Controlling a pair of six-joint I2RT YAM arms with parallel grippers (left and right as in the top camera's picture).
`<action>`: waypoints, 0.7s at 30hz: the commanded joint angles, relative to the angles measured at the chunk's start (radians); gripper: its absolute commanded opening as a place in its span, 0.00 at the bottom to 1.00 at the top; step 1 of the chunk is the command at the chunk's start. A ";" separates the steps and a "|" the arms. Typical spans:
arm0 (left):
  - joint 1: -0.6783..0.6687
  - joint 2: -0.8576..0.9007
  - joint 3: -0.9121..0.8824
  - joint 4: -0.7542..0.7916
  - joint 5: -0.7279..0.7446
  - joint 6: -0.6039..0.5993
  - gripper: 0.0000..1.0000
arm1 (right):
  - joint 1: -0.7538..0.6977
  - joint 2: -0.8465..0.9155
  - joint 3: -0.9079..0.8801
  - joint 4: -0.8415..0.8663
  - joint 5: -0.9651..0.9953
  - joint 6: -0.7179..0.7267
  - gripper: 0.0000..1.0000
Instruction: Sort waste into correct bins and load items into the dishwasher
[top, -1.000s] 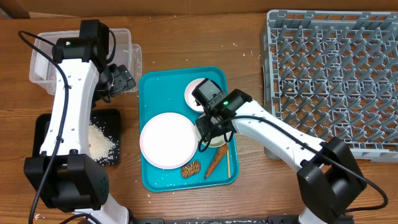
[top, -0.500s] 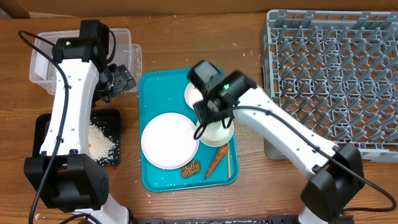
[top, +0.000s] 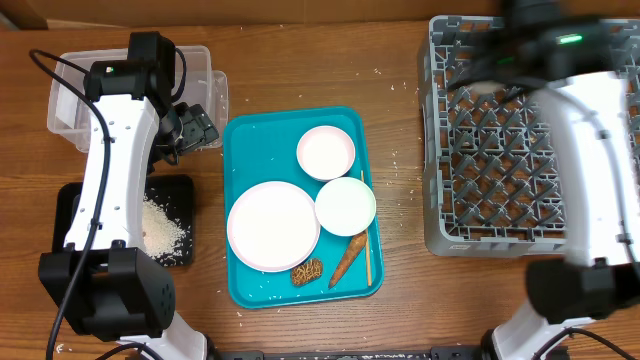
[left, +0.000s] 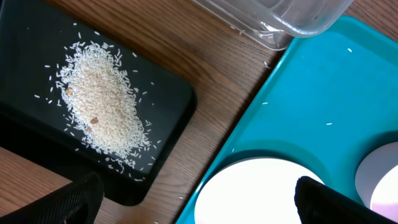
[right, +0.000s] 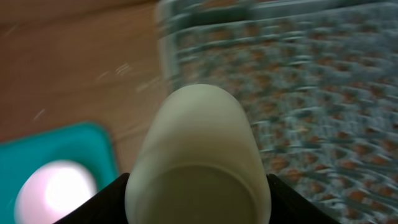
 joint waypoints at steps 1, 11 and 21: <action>-0.002 -0.005 -0.006 0.000 -0.013 -0.017 1.00 | -0.278 0.003 0.020 0.039 -0.047 0.002 0.53; -0.002 -0.005 -0.006 0.000 -0.013 -0.017 1.00 | -0.707 0.120 0.007 0.152 -0.241 0.002 0.57; -0.002 -0.005 -0.006 0.000 -0.013 -0.017 1.00 | -0.785 0.246 0.007 0.144 -0.241 0.002 0.72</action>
